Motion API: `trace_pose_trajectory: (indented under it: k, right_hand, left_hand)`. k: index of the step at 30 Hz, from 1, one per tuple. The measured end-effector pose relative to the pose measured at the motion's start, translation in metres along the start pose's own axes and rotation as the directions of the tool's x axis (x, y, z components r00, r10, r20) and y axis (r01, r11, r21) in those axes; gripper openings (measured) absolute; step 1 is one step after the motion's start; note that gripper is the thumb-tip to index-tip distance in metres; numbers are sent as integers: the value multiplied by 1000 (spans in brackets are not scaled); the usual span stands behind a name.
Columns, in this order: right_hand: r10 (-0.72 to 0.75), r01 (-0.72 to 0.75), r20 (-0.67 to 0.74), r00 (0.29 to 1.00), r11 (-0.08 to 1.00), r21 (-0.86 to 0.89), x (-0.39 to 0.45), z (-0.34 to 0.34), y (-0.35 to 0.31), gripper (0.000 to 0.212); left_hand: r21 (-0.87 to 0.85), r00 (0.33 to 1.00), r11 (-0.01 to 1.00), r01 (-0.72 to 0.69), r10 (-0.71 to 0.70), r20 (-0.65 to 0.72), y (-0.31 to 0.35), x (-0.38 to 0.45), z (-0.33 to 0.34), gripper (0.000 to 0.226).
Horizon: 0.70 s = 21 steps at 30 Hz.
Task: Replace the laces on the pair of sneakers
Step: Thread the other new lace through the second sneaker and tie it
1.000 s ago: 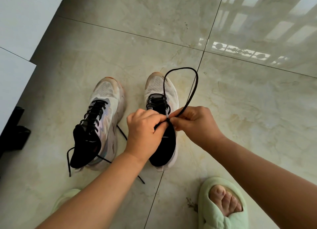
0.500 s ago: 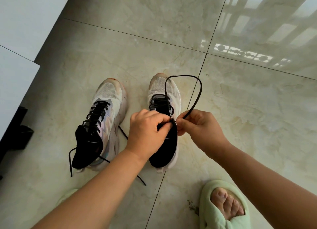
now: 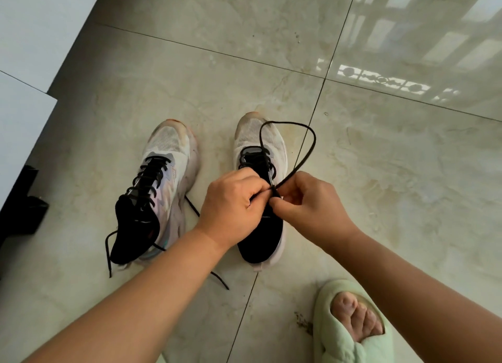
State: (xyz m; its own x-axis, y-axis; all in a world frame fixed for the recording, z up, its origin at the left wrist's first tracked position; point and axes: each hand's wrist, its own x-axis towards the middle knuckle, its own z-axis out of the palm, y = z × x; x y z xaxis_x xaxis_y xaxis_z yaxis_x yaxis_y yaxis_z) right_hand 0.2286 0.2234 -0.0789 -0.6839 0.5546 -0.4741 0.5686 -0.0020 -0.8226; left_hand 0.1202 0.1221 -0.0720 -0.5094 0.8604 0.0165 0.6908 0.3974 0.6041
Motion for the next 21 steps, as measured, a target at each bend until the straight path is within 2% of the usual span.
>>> trace_pose_trajectory:
  k: [4, 7, 9, 11, 13, 15, 16, 17, 18, 20, 21]
  right_hand:
    - [-25, 7, -134, 991, 991, -134, 2, 1, 0, 15]
    - [3, -15, -149, 989, 997, -80, 0, 2, 2, 15]
    - [24, -30, -150, 988, 999, -43, 0, 3, 2, 15]
    - [45, -46, -155, 987, 999, -7, -1, 3, 3, 15]
    - [64, -60, -160, 985, 998, 30, -2, 3, 5, 15]
    - [75, -69, -161, 984, 997, 42, -2, 4, 5, 15]
    - [77, -71, -159, 984, 996, 47, -3, 5, 5, 15]
    - [76, -69, -157, 985, 996, 54, -3, 5, 5, 16]
    - [75, -66, -155, 985, 996, 59, -4, 6, 6, 16]
    - [75, -67, -149, 986, 996, 61, -4, 6, 7, 18]
    - [74, -66, -149, 986, 996, 62, -5, 6, 7, 18]
  left_hand:
    - [-86, 987, 995, 42, -55, -154, 0, -5, -10, 12]
    - [-2, 970, 991, 135, -132, -203, -6, -22, -23, 22]
    - [71, 952, 965, 253, -235, -195, -17, -38, -32, 19]
    - [202, 900, 877, 436, -424, -100, -30, -52, -41, 26]
    - [426, 767, 711, 559, -639, 59, -38, -61, -45, 30]
    - [551, 677, 647, 527, -711, 188, -37, -59, -47, 25]
    - [545, 666, 654, 525, -714, 215, -33, -55, -49, 20]
    - [509, 686, 679, 529, -696, 214, -29, -50, -50, 14]
    - [451, 744, 721, 526, -647, 166, -25, -46, -49, 15]
    - [276, 905, 869, 411, -425, -10, -16, -37, -43, 26]
    - [223, 953, 927, 303, -297, -61, -8, -29, -40, 26]
